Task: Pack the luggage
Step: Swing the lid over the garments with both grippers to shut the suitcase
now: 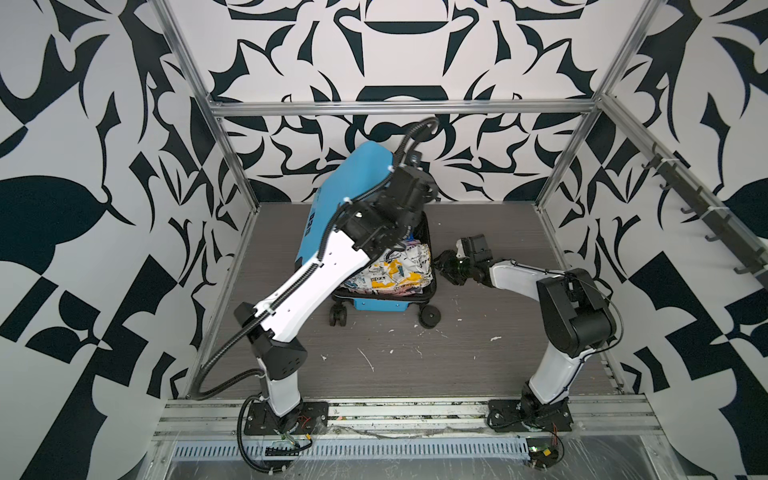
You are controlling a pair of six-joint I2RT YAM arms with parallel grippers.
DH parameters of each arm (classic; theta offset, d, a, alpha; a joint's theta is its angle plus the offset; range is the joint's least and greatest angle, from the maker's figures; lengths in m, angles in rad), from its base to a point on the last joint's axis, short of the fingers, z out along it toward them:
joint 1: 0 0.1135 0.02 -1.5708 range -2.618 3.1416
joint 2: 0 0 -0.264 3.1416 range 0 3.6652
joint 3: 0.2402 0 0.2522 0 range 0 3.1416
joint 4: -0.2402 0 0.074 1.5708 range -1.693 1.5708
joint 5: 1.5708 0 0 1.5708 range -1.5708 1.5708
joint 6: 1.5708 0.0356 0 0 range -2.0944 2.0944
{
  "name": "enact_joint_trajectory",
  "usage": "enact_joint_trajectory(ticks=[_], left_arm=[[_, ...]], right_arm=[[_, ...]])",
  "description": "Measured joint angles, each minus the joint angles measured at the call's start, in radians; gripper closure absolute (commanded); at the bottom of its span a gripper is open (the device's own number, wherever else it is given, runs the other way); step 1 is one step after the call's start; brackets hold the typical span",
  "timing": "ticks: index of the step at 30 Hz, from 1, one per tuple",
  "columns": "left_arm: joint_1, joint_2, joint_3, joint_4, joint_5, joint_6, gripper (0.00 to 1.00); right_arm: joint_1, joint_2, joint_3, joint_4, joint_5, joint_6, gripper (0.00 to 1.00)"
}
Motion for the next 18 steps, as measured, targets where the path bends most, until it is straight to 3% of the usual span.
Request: enact_joint_trajectory(ticks=[6, 8, 11, 14, 18], left_arm=[[-0.095, 0.100, 0.013, 0.032, 0.037, -0.055, 0.97], [-0.102, 0.125, 0.013, 0.035, 0.058, -0.074, 0.77], [-0.111, 0.150, 0.013, 0.039, 0.088, -0.095, 0.55], [-0.114, 0.153, 0.011, 0.041, 0.105, -0.100, 0.41], [-0.101, 0.101, -0.041, 0.056, 0.122, -0.106, 0.32]], right_arm=[[0.021, 0.014, -0.029, 0.010, -0.040, 0.007, 0.46], [0.018, 0.014, -0.039, 0.013, -0.051, 0.007, 0.45], [0.016, 0.014, -0.043, 0.019, -0.059, 0.006, 0.43], [0.013, 0.011, -0.058, 0.032, -0.066, 0.004, 0.42], [-0.002, -0.008, -0.085, 0.025, -0.075, -0.012, 0.40]])
